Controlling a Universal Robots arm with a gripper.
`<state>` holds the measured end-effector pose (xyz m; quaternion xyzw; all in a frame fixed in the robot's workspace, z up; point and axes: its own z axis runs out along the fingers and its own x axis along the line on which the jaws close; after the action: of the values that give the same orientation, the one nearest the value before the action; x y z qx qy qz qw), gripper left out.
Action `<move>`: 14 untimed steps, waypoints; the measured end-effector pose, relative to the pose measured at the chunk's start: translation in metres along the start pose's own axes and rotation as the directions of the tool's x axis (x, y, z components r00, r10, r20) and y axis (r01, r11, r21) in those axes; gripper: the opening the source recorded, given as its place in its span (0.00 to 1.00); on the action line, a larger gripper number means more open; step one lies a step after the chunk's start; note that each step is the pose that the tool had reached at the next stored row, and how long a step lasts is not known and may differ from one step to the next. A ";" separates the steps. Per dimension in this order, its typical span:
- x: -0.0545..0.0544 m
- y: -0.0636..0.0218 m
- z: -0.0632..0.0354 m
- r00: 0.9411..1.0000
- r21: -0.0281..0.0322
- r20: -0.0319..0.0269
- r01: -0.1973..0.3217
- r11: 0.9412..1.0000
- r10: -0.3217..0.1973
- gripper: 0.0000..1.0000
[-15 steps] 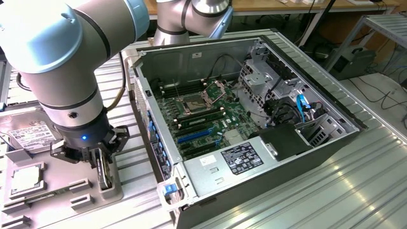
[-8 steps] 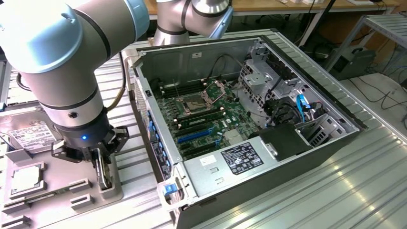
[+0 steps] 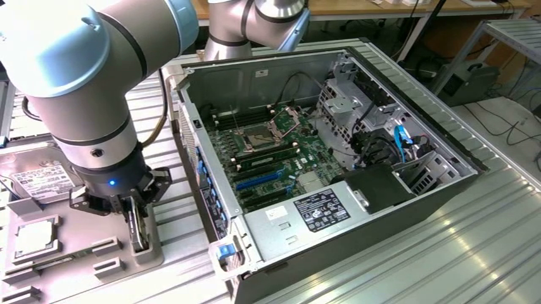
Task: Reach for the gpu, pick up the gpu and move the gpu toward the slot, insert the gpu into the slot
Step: 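Pick up the gpu and move the gpu toward the slot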
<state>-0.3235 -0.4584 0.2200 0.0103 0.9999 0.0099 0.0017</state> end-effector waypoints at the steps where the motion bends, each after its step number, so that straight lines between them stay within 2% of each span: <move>1: 0.000 0.0000 0.0000 1.000 0.000 0.000 0.000 1.000 0.000 0.29; 10: 0.000 0.0000 -0.0001 1.000 0.000 0.000 0.000 1.000 0.000 0.28; 14: 0.000 0.0001 -0.0060 1.000 0.000 0.000 0.000 1.000 0.000 0.28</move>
<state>-0.3235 -0.4585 0.2260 0.0103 0.9999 0.0099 0.0017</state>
